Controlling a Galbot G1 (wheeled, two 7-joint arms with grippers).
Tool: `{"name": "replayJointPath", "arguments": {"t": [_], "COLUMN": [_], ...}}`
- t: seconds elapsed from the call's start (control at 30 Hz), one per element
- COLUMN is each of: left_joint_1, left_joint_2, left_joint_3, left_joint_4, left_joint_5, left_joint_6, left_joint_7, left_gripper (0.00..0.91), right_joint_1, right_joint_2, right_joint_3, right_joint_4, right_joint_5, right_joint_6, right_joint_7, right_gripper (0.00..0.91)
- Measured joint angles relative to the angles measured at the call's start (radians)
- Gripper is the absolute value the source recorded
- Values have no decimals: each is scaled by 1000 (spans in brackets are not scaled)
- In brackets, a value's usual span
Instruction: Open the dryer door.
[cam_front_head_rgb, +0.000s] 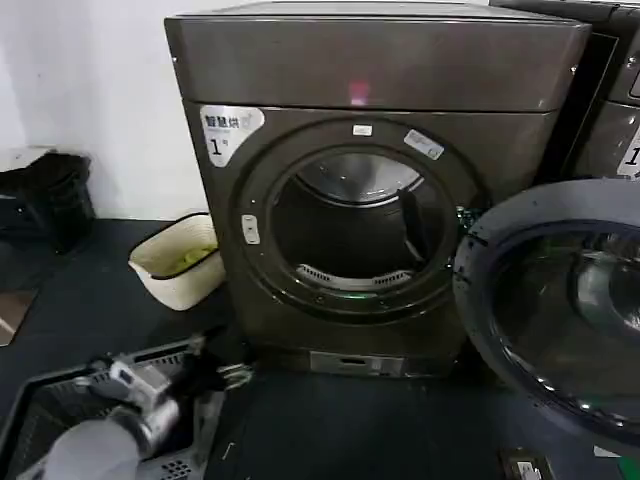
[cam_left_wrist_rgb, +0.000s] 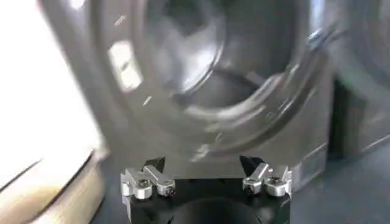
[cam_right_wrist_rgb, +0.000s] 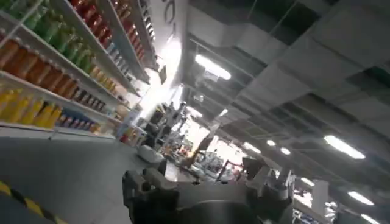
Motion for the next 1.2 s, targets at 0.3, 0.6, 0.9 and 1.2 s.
{"name": "replayJointPath", "arguments": {"t": [0.3, 0.6, 0.9, 1.2], "left_joint_1": [161, 194, 197, 203], "left_joint_2": [129, 241, 318, 340], "left_joint_3": [-211, -324, -365, -380], "left_joint_4": [-6, 44, 113, 205], "left_joint_5": [-288, -726, -1248, -1581], "left_joint_6": [163, 360, 359, 359], "left_joint_7": [-197, -475, -747, -835], "left_gripper": [907, 907, 907, 907], "right_joint_1": [3, 4, 1, -9], "right_joint_2": [-30, -34, -30, -31], "right_joint_3": [-10, -10, -9, 11], "right_joint_4": [-20, -34, -27, -52], "right_joint_5": [37, 107, 187, 210], "right_joint_6": [13, 21, 46, 66], "right_joint_7": [-38, -74, -117, -132], "right_gripper": [907, 907, 907, 907]}}
